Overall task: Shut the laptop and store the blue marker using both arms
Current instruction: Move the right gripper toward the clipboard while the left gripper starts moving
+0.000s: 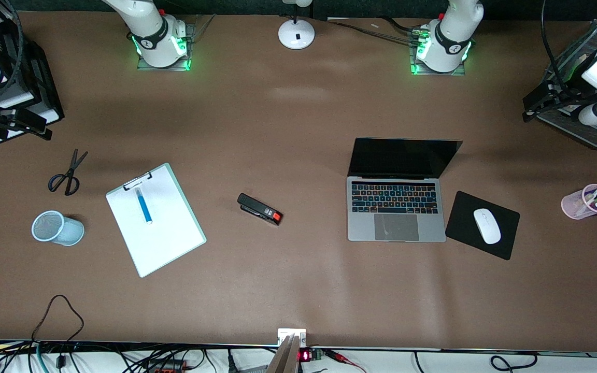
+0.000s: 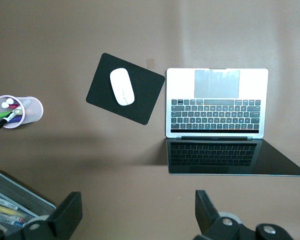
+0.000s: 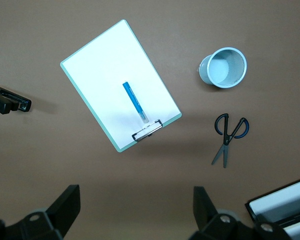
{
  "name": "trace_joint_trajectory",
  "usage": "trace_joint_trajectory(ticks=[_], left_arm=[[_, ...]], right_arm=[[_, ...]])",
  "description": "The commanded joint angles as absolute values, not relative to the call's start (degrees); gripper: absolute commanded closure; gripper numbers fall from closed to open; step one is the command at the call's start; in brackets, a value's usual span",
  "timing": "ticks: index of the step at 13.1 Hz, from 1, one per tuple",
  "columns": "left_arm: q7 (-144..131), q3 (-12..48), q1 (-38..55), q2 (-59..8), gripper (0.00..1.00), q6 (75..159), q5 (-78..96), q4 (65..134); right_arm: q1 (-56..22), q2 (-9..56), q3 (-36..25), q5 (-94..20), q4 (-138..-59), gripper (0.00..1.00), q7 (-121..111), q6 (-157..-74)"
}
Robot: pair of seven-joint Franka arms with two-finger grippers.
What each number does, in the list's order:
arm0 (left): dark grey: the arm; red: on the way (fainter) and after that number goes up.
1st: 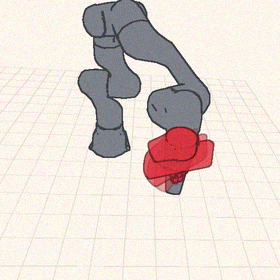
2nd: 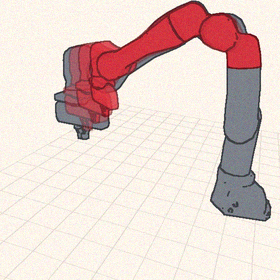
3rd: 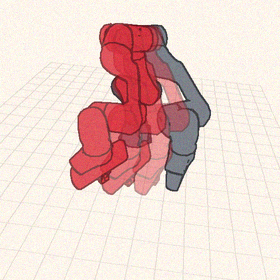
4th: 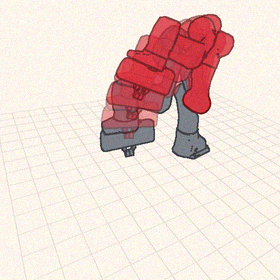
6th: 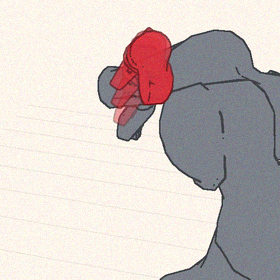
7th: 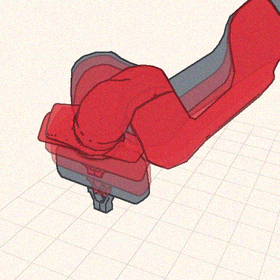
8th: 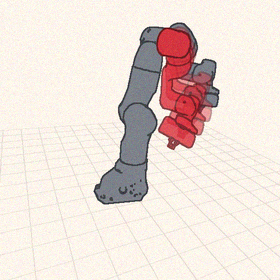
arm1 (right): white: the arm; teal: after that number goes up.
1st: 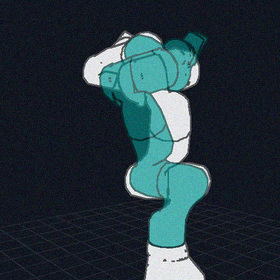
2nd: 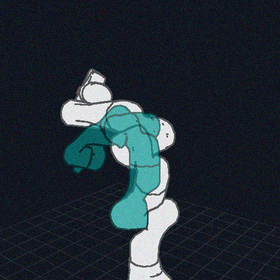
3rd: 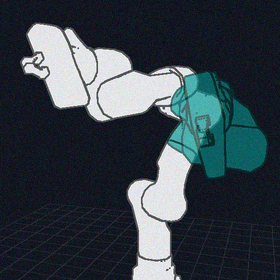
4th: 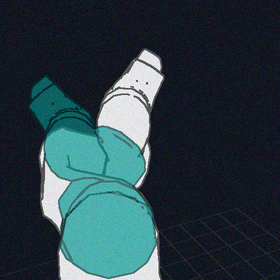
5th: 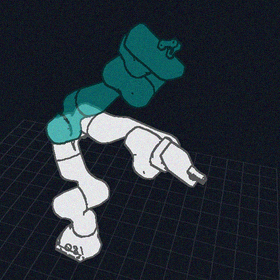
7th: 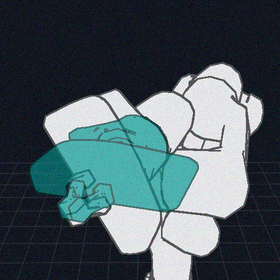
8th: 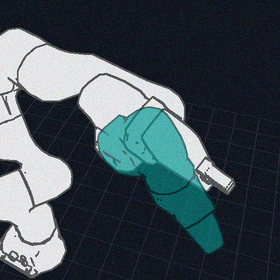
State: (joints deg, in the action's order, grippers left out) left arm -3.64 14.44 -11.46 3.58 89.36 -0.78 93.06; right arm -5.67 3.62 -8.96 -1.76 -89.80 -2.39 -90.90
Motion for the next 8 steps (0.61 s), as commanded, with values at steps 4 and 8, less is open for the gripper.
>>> trace_joint_trajectory(ticks=[4, 8], left_arm=[[-2.0, 14.5, -12.1, 5.0, 0.0, 89.6, 1.4, 94.7], [-2.1, 14.8, -12.0, 5.0, 0.0, 89.6, 1.5, 95.4]], right_arm=[[-6.0, 2.5, -8.5, -0.9, -90.6, 0.0, -1.7, -90.8], [-5.7, 6.1, -8.6, -2.0, -90.6, 0.0, -1.6, -93.2]])
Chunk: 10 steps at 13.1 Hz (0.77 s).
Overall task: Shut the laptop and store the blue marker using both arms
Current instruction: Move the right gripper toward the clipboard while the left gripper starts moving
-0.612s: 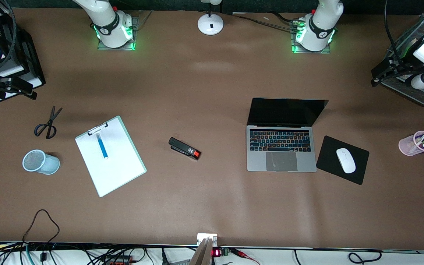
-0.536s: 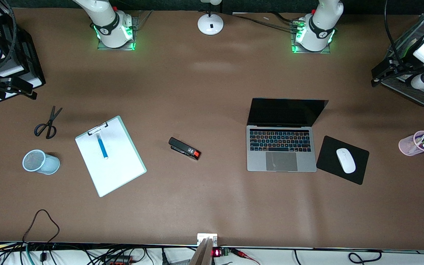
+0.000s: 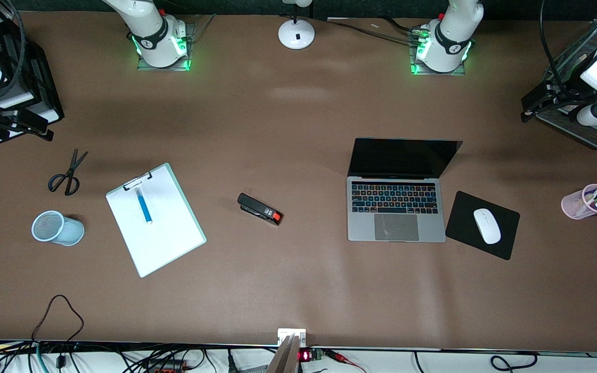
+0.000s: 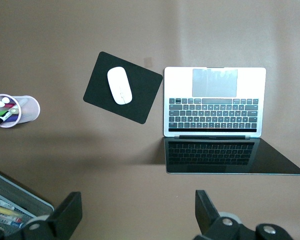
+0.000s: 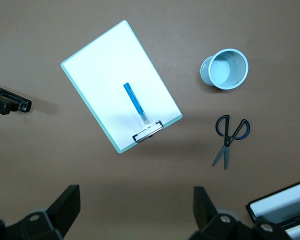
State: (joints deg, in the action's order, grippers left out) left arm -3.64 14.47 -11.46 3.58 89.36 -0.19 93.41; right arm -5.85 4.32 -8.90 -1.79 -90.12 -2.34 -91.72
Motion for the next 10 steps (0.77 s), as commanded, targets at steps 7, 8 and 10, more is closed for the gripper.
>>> trace_joint_trajectory(ticks=[7, 8, 10], left_arm=[[-2.8, 14.9, -11.5, 5.8, 0.0, 89.6, 4.3, 99.7], [-2.8, 15.6, -11.4, 6.4, 0.0, 89.7, 4.4, 100.9], [-4.7, 17.0, -11.5, 7.6, 0.0, 89.3, 4.4, 103.2]], right_arm=[[-9.0, 15.9, -8.6, -2.1, -90.4, 0.0, -2.0, -102.7], [-9.0, 17.6, -8.6, -1.8, -90.4, 0.0, -2.7, -104.3], [-9.8, 21.3, -8.6, -1.6, -90.2, 0.0, -3.0, -105.5]])
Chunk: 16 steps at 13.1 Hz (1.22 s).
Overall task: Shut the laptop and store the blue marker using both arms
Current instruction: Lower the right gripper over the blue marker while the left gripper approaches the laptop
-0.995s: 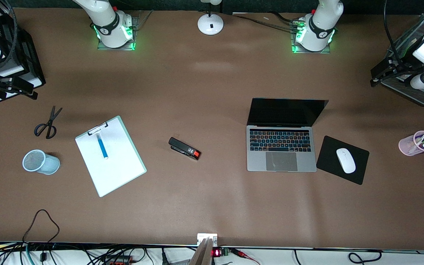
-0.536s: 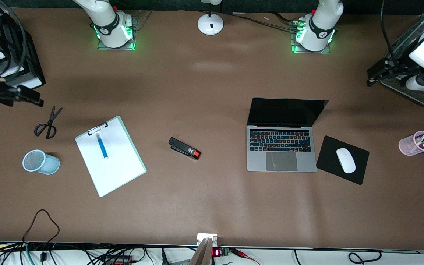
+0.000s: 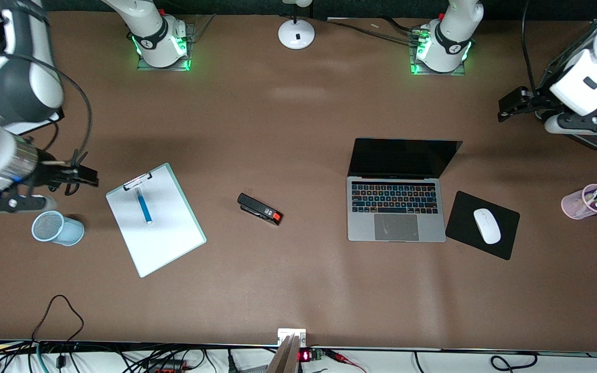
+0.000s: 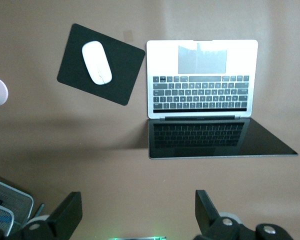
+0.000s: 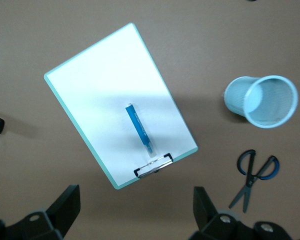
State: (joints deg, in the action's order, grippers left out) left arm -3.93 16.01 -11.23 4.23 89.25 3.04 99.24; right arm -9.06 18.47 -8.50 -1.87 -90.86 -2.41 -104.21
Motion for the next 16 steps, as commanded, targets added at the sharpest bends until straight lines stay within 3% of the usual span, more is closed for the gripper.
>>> trace_joint_trajectory(ticks=[1, 6, 16], left_arm=[[-6.0, 18.1, -11.5, 8.0, 0.0, 89.4, 4.4, 104.6], [-7.6, 20.8, -11.5, 10.5, 0.0, 89.6, 5.4, 110.9], [-14.9, 29.0, -11.5, 12.1, 0.0, 89.6, 5.5, 117.9]], right_arm=[[-10.0, 22.8, -8.6, -1.6, -90.2, 0.0, -3.8, -107.4], [-10.1, 31.4, -8.6, -1.5, -90.3, 0.0, -13.1, -117.4], [-11.7, 39.8, -8.6, -1.3, -92.3, 0.0, -15.8, -125.1]])
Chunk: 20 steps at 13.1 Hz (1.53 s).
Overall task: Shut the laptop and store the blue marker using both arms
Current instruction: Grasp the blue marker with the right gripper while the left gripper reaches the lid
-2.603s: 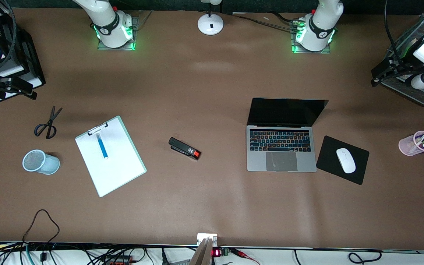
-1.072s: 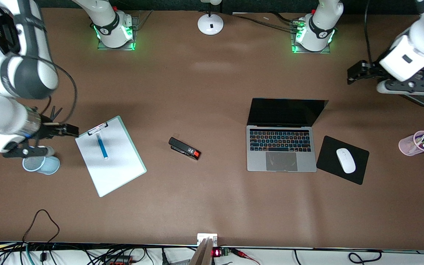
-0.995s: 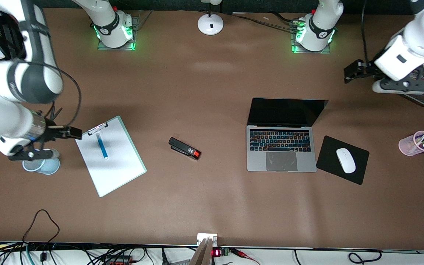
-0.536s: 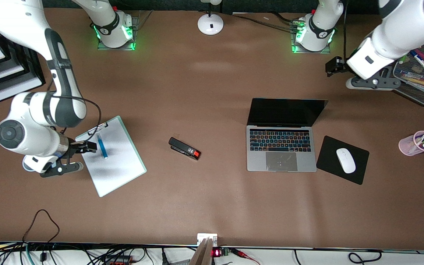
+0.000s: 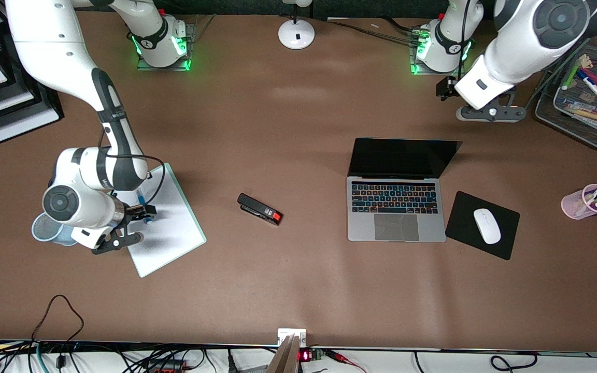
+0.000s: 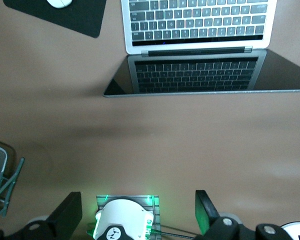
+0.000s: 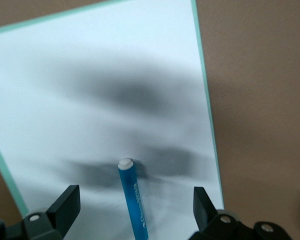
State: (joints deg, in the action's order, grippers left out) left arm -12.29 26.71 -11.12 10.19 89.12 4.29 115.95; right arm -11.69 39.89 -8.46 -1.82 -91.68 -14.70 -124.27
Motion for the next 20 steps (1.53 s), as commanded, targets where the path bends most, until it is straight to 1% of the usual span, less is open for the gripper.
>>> trace_joint_trajectory(ticks=[1, 2, 3, 5, 8, 9, 11, 13, 14, 15, 18, 20], left_arm=[[-16.5, 30.3, -11.5, 12.1, 0.0, 89.6, 5.5, 118.4], [-17.6, 30.8, -11.5, 12.1, 0.0, 89.6, 5.5, 118.8], [-17.7, 30.8, -11.5, 12.1, 0.0, 89.7, 5.4, 119.4], [-17.7, 30.8, -11.4, 12.1, 0.0, 89.6, 5.5, 120.5], [-17.8, 32.1, -11.4, 12.1, 0.0, 88.7, 5.5, 122.0], [-17.8, 32.3, -11.4, 12.1, 0.0, 88.7, 5.5, 122.7], [-17.8, 32.4, -11.4, 12.1, 0.0, 88.7, 5.5, 123.7], [-17.8, 32.8, -11.4, 12.0, 0.0, 88.9, 5.5, 124.6], [-17.8, 32.9, -11.4, 12.1, 0.0, 89.2, 5.5, 125.5], [-17.8, 32.9, -11.4, 12.0, 0.0, 89.5, 5.5, 125.7], [-17.8, 33.1, -11.3, 12.0, 0.0, 92.8, 5.6, 127.7], [-17.8, 34.3, -11.3, 11.3, 0.0, 97.8, 6.0, 129.5]], right_arm=[[-11.7, 40.1, -8.6, -1.3, -92.3, 0.01, -15.9, -125.1], [-11.9, 40.3, -8.6, -1.3, -92.3, 0.04, -15.9, -125.1], [-11.8, 40.5, -8.6, -1.3, -92.2, 0.1, -15.9, -125.1], [-11.9, 40.8, -8.6, -1.4, -92.2, 0.16, -15.8, -125.2], [-12.2, 41.6, -8.6, -1.4, -92.1, 0.17, -15.9, -125.9], [-12.1, 41.7, -8.6, -1.4, -92.0, 0.23, -15.9, -126.0], [-12.0, 41.7, -8.6, -1.4, -92.1, 0.29, -15.9, -126.0], [-12.0, 42.0, -8.5, -1.4, -92.1, 0.32, -15.9, -126.0], [-12.1, 42.1, -8.5, -1.4, -92.1, 0.37, -15.9, -126.1], [-12.0, 42.1, -8.5, -1.4, -92.1, 0.4, -15.9, -126.1], [-12.1, 42.2, -8.5, -1.6, -92.1, 0.46, -15.9, -126.1], [-12.1, 42.2, -8.5, -1.6, -92.1, 0.49, -15.9, -126.1]])
